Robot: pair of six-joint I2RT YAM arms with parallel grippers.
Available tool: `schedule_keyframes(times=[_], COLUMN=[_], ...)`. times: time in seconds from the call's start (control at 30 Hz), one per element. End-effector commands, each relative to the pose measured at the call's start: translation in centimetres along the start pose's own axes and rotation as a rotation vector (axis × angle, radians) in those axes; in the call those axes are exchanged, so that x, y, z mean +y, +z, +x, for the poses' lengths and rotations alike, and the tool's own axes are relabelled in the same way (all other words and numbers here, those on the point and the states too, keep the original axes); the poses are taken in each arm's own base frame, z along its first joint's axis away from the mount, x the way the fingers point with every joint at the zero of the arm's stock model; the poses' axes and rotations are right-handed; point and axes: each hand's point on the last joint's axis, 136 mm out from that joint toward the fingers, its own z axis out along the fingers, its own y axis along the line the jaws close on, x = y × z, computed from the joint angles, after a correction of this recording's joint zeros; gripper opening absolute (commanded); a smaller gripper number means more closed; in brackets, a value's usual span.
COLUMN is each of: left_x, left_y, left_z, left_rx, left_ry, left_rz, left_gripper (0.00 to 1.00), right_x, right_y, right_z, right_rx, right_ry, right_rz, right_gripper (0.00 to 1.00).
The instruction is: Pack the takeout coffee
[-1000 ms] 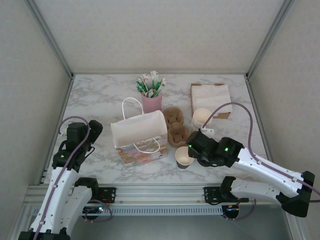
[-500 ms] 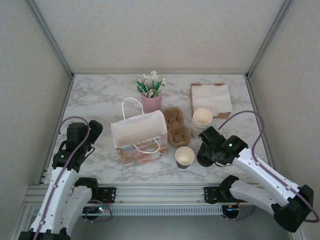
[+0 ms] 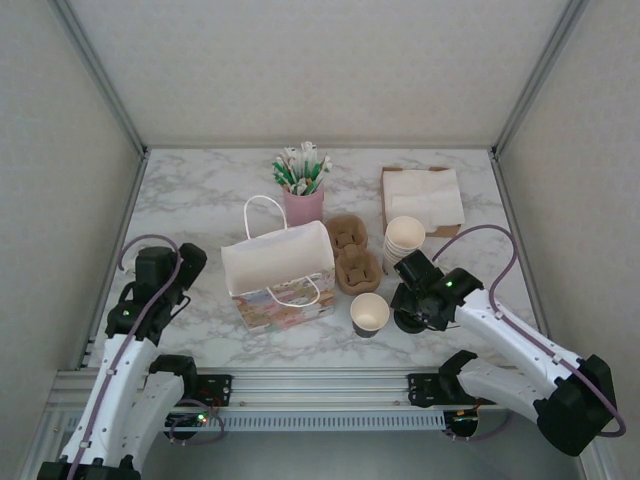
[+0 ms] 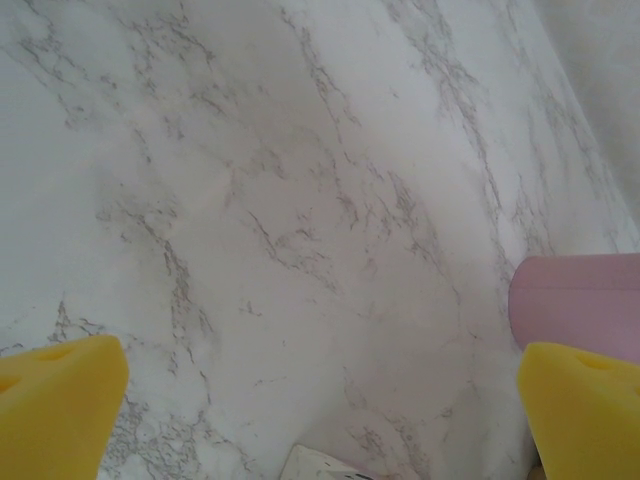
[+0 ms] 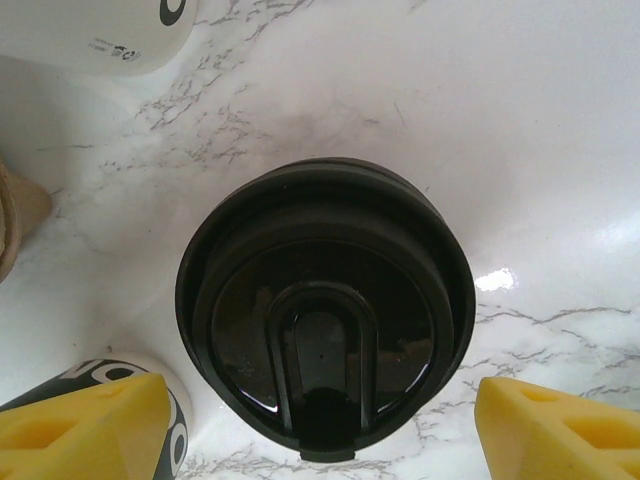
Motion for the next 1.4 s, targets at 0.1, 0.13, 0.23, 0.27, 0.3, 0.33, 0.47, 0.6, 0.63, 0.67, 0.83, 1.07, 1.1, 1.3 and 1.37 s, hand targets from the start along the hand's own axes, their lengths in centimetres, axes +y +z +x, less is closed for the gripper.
schedule_keyframes(times=[0.1, 0.13, 0.23, 0.27, 0.3, 0.33, 0.47, 0.6, 0.63, 0.67, 0.83, 1.07, 1.1, 1.3, 1.37], left_x=[0.4, 0.4, 0.3, 0.3, 0.3, 0.3, 0.4, 0.4, 0.4, 0.4, 0.4, 0.5, 0.5, 0.4, 0.4], left_y=[0.1, 0.0, 0.0, 0.1, 0.1, 0.1, 0.1, 0.2, 0.1, 0.1, 0.1, 0.0, 0.0, 0.0, 0.1], left_z=[0.7, 0.7, 0.6, 0.6, 0.6, 0.7, 0.6, 0.6, 0.6, 0.6, 0.6, 0.6, 0.6, 0.5, 0.5], left_rx=[0.019, 0.019, 0.015, 0.016, 0.017, 0.017, 0.015, 0.015, 0.013, 0.015, 0.015, 0.014, 0.013, 0.011, 0.01], left_ry=[-0.019, -0.018, -0.021, -0.023, -0.022, -0.022, -0.021, -0.02, -0.021, -0.02, -0.02, -0.021, -0.021, -0.02, -0.022], left_rz=[0.003, 0.003, 0.005, 0.005, 0.006, 0.004, 0.0, -0.001, -0.002, -0.003, -0.004, -0.002, -0.003, -0.001, -0.001], left_gripper=[1.0, 1.0, 1.0, 1.0, 1.0, 1.0, 1.0, 1.0, 1.0, 1.0, 1.0, 1.0, 1.0, 1.0, 1.0], right_x=[-0.5, -0.4, -0.2, -0.1, 0.0, 0.0, -0.2, -0.2, -0.4, -0.4, -0.7, -0.4, -0.4, -0.2, -0.2], right_y=[1.2, 1.3, 1.6, 1.7, 1.8, 1.9, 2.2, 2.3, 2.3, 2.3, 2.2, 1.4, 1.2, -0.2, -0.5], right_z=[0.1, 0.0, 0.0, 0.0, -0.1, 0.0, 0.0, -0.1, 0.0, 0.0, -0.2, -0.6, -0.6, -1.1, -1.2], right_rx=[0.024, 0.023, 0.026, 0.029, 0.03, 0.034, 0.039, 0.036, 0.038, 0.037, 0.028, 0.014, 0.012, -0.011, -0.016], right_ry=[0.026, 0.026, 0.027, 0.026, 0.027, 0.024, 0.022, 0.022, 0.022, 0.022, 0.023, 0.023, 0.024, 0.027, 0.026], right_rz=[0.025, 0.025, 0.02, 0.019, 0.021, 0.027, 0.046, 0.05, 0.055, 0.059, 0.069, 0.051, 0.045, 0.015, 0.009], right_gripper=[0.81, 0.81, 0.81, 0.81, 0.81, 0.81, 0.81, 0.79, 0.78, 0.78, 0.74, 0.73, 0.73, 0.73, 0.73])
